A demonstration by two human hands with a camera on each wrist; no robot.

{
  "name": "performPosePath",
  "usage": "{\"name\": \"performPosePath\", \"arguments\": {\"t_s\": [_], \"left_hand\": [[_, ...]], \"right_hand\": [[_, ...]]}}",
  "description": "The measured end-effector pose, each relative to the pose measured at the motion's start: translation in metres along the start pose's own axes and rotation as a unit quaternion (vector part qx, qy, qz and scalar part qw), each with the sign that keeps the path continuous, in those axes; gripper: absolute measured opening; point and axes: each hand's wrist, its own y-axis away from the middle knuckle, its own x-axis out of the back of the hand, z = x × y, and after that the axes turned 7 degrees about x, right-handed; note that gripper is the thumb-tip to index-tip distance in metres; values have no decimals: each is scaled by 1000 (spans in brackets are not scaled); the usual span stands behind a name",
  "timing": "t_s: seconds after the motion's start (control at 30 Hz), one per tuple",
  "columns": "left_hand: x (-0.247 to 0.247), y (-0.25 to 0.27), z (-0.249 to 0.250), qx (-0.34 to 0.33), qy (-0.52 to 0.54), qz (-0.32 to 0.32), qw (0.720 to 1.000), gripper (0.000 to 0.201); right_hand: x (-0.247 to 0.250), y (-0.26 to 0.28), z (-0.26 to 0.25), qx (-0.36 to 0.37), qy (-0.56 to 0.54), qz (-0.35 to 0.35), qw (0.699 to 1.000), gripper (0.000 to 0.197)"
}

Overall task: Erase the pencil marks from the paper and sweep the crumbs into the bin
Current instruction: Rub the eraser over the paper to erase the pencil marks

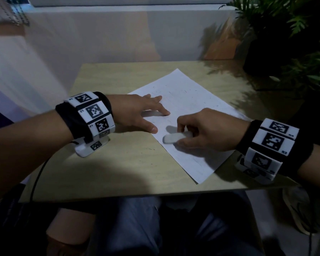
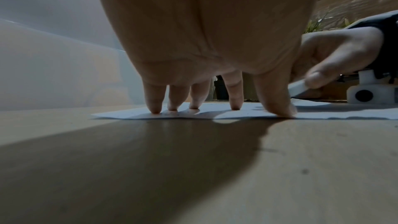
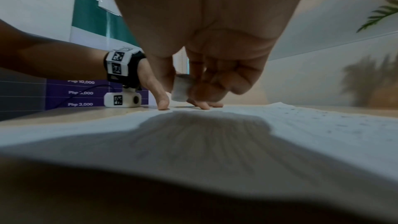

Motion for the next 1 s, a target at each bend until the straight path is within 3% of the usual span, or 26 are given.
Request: {"name": "performPosePath", "arguments": {"t_s": [0.13,0.33,0.47,0.6,0.73,0.83,0.9,1.0], "left_hand": [[0,0,3,3,-13,5,1000,69],[0,0,1,0,-30,-16,999,77],[1,0,4,2,-35,-22,999,80],[2,1,2,0,-22,-28,999,83],[2,1,3,4,-25,-35,999,91],[3,0,3,3,-22,-31,999,84],[2,-1,3,-1,-22,-33,999,82],[1,-1,1,-1,-30,-33,999,79]], "right_hand": [[-1,-4,12,-17,40,77,996,40],[-4,-5,8,27,-18,18,999,35],[0,-11,15,-6,41,97,994,42],[-1,-11,3,42,-42,27,998,45],[0,-17,9,10,17,81,997,37],[-2,-16,6,35,8,46,998,32],[-1,-14,1,47,-17,13,999,42],[-1,-20,5,26,1,48,999,39]]}}
